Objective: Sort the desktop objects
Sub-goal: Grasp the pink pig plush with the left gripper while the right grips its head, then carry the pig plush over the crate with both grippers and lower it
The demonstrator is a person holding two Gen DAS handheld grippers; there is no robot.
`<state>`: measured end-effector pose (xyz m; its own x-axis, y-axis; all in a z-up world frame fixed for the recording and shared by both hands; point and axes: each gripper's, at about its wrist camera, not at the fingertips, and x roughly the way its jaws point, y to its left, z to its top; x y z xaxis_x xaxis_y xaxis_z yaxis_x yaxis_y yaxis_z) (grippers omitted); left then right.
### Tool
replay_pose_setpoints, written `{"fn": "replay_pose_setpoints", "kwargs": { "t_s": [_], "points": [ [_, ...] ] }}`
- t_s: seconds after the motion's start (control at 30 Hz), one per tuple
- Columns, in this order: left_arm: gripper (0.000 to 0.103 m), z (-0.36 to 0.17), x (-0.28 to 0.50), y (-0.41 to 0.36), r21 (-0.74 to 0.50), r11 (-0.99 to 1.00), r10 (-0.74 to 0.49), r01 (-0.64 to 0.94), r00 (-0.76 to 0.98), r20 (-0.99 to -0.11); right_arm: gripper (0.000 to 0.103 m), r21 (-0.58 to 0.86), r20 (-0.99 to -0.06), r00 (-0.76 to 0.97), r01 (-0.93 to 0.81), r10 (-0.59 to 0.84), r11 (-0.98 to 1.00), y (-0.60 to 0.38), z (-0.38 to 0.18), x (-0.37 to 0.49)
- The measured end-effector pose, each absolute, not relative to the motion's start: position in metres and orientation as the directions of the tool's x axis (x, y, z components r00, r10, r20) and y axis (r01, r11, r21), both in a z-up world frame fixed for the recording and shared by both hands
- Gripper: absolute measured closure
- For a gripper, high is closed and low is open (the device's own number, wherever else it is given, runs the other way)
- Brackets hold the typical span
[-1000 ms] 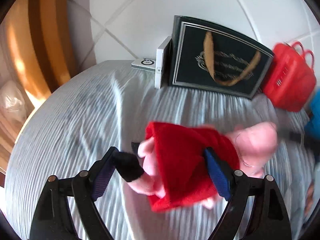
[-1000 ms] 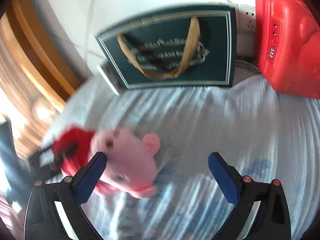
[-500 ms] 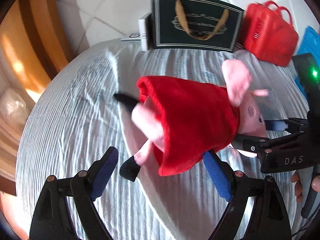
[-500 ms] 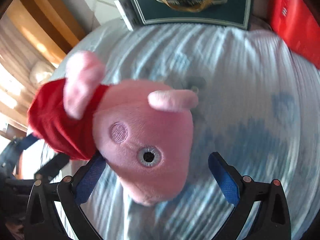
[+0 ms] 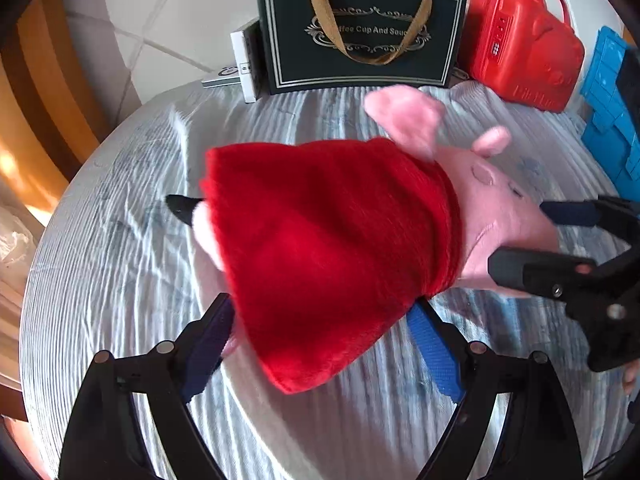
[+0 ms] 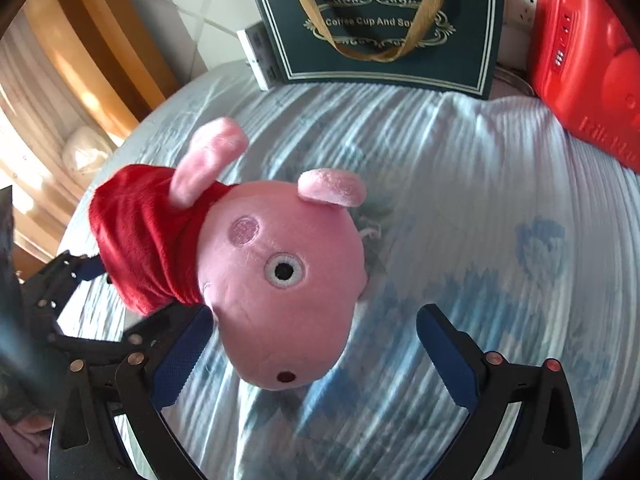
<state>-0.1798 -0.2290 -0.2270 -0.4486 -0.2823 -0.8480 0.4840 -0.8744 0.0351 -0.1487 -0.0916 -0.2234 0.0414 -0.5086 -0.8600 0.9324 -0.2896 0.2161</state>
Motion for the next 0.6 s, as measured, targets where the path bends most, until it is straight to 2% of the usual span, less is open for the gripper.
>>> {"fn": "replay_pose_setpoints", "kwargs": {
  "t_s": [0.03, 0.07, 0.1, 0.13, 0.27, 0.6],
  "points": [
    [0.016, -0.228, -0.182, -0.229, 0.040, -0.877, -0.285, 0.479, -0.452, -0.845, 0.001, 0.208, -0.859, 0.033, 0.935, -0.512, -0.288, -0.087, -0.229, -0.140],
    [0.016, -0.229, -0.184, -0.230, 0.040, -0.880, -0.284, 0.474, -0.456, -0.843, 0.010, 0.207, -0.857, 0.036, 0.937, -0.514, -0.280, -0.086, -0.231, -0.141],
    [0.020, -0.230, -0.185, -0.230, 0.038, -0.883, -0.282, 0.468, -0.465, -0.839, 0.032, 0.241, -0.846, 0.073, 0.936, -0.528, -0.257, -0.081, -0.231, -0.144],
    [0.027, -0.229, -0.186, -0.229, 0.034, -0.887, -0.280, 0.461, -0.477, -0.833, 0.042, 0.269, -0.836, 0.100, 0.932, -0.540, -0.244, -0.079, -0.230, -0.144],
    [0.034, -0.224, -0.184, -0.226, 0.037, -0.884, -0.290, 0.465, -0.485, -0.825, 0.043, 0.189, -0.839, 0.046, 0.959, -0.542, -0.212, -0.070, -0.218, -0.133],
    [0.035, -0.156, -0.154, -0.193, 0.029, -0.881, -0.339, 0.473, -0.587, -0.735, 0.044, 0.137, -0.771, -0.008, 0.974, -0.637, -0.178, -0.037, -0.149, -0.118]
  ]
}}
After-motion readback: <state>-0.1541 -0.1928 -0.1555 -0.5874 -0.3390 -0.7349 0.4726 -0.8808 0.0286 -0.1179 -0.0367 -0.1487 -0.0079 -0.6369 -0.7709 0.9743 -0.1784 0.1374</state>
